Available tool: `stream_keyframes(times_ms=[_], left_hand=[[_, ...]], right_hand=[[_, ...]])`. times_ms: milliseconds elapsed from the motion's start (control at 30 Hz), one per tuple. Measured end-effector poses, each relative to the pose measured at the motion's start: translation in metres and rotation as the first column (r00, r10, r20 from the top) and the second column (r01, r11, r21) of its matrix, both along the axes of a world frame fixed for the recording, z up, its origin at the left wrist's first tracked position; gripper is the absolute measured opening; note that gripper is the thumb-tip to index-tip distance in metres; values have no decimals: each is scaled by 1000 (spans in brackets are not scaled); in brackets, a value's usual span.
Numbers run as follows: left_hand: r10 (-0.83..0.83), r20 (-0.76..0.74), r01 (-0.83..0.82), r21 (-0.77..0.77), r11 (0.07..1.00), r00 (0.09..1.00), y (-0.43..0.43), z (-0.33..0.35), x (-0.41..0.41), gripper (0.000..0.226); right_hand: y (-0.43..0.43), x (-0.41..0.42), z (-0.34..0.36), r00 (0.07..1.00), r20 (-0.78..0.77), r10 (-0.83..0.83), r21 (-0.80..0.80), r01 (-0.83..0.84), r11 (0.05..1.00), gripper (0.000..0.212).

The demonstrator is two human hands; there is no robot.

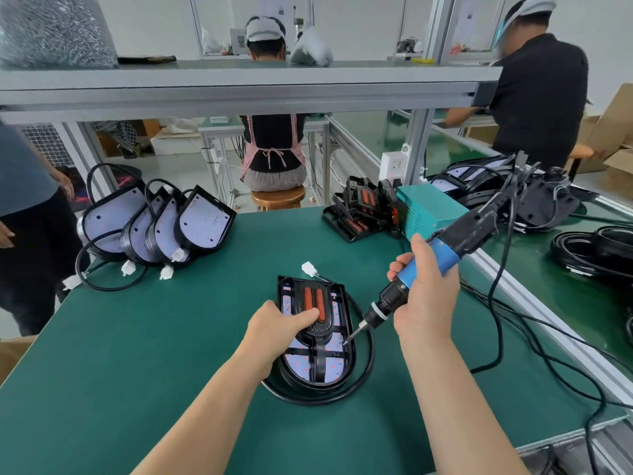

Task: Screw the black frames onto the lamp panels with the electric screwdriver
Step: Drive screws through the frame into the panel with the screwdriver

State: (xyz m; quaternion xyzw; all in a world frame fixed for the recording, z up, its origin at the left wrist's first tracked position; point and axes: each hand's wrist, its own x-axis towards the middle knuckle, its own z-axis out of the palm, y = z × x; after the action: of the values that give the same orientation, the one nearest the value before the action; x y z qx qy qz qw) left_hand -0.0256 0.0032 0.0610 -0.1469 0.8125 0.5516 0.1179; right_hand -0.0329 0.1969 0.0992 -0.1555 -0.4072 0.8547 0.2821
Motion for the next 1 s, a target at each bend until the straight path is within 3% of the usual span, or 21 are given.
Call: stream_keyframes(times_ms=[267, 433, 767, 1000], left_hand=[[7, -21, -4, 130, 991, 1000, 2, -7, -2, 59], [21, -29, -16, 154, 988, 999, 3, -7, -2, 68], [13, -35, -7, 162, 987, 999, 1, -12, -5, 65], [39, -38, -32, 163, 986, 999, 0, -18, -8, 45]], right_hand=[[-13, -4, -3, 998, -4, 55, 63, -55, 996, 18], [-18, -3, -5, 997, 5, 75, 108, -75, 991, 17], [-26, -4, -2, 992, -3, 130, 166, -128, 978, 15], [-32, -1, -2, 967, -51, 249, 258, -228, 939, 24]])
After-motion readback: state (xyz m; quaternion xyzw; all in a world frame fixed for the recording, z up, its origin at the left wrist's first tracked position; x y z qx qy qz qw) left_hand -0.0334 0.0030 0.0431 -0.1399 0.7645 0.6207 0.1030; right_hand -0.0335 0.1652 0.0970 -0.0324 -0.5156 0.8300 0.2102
